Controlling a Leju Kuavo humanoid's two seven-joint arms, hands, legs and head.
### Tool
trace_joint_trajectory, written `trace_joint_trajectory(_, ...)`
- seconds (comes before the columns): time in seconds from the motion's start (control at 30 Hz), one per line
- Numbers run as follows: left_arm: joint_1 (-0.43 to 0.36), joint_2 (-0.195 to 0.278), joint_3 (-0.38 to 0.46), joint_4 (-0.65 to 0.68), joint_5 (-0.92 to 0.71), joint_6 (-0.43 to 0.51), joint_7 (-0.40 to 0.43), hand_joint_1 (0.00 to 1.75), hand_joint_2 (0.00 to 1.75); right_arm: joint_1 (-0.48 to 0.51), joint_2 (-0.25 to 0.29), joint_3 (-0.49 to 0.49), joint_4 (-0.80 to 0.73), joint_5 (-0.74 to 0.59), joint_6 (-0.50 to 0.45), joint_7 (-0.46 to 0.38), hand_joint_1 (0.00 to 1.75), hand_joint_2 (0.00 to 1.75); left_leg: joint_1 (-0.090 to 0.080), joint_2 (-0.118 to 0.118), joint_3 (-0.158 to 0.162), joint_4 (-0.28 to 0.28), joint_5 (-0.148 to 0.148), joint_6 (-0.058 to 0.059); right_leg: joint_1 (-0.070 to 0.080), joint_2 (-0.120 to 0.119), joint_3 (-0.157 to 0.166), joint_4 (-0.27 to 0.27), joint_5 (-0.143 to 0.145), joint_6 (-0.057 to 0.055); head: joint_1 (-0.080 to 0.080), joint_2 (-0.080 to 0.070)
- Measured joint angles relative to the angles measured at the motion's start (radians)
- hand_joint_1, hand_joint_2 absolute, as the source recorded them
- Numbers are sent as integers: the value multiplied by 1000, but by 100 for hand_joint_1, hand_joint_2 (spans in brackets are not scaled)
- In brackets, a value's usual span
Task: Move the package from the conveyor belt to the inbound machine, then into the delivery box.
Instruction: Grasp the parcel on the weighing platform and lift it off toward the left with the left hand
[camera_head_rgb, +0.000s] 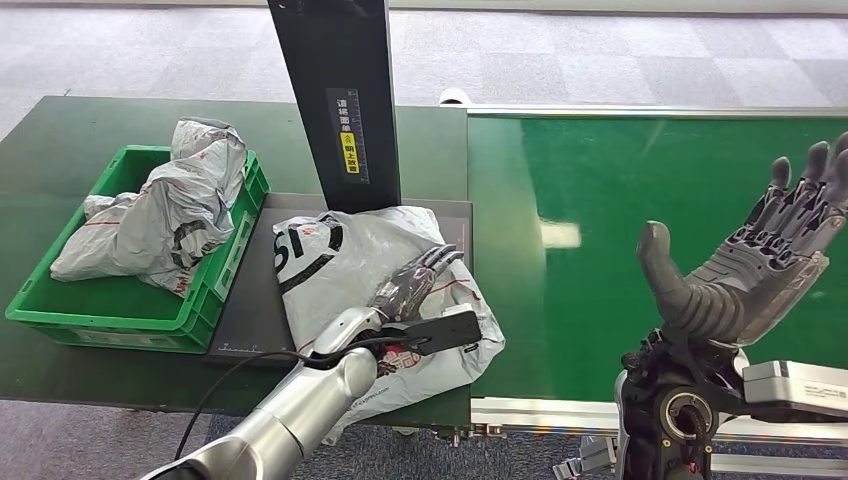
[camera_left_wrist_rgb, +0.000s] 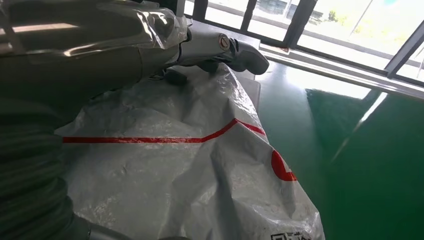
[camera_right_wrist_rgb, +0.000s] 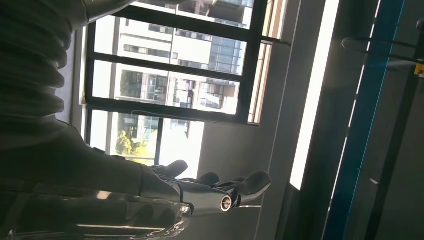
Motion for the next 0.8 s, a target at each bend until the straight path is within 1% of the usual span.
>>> trace_joint_trajectory(0.13, -12, -5, -6, 34, -9, 6, 5, 0, 175, 1, 2, -3, 0, 0, 2, 0, 0, 175, 0, 1, 0, 0, 0, 0, 0, 0, 0, 0, 0, 0, 0, 0)
trace_joint_trajectory(0.23, -31, -10, -16, 72, -62, 22, 52, 0, 175, -1, 7, -6, 0, 0, 17, -1, 0, 175, 0, 1, 0, 0, 0, 0, 0, 0, 0, 0, 0, 0, 0, 0)
trace_joint_trajectory(0.27, -41, -12, -21, 90, -87, 26, 74, 28, 175, -2, 10, -7, 0, 0, 24, -1, 0, 175, 0, 1, 0, 0, 0, 0, 0, 0, 0, 0, 0, 0, 0, 0)
trace_joint_trajectory(0.37, -67, -17, -36, 143, -156, 32, 130, 158, 175, -10, 19, -10, 3, 0, 40, -3, 0, 175, 0, 1, 0, 0, 0, 0, 0, 0, 1, 0, 0, 0, 0, 0)
trace_joint_trajectory(0.4, -73, -18, -40, 159, -171, 33, 140, 174, 175, -14, 22, -11, 6, 1, 43, -3, 0, 175, 0, 1, 0, 0, 0, 0, 0, 0, 1, 0, 0, 0, 0, 0)
trace_joint_trajectory(0.7, -111, -21, -50, 234, -204, 27, 147, 175, 175, -40, 36, -24, 27, -1, 52, -2, 0, 175, 0, 1, 1, 0, 0, 0, 0, 0, 2, 0, 0, 0, 0, 0)
trace_joint_trajectory(0.8, -119, -20, -48, 244, -205, 34, 134, 175, 175, -48, 40, -30, 35, -1, 55, -1, 0, 175, 0, 1, 1, 0, 0, 0, 0, 0, 2, 0, 0, 0, 0, 0)
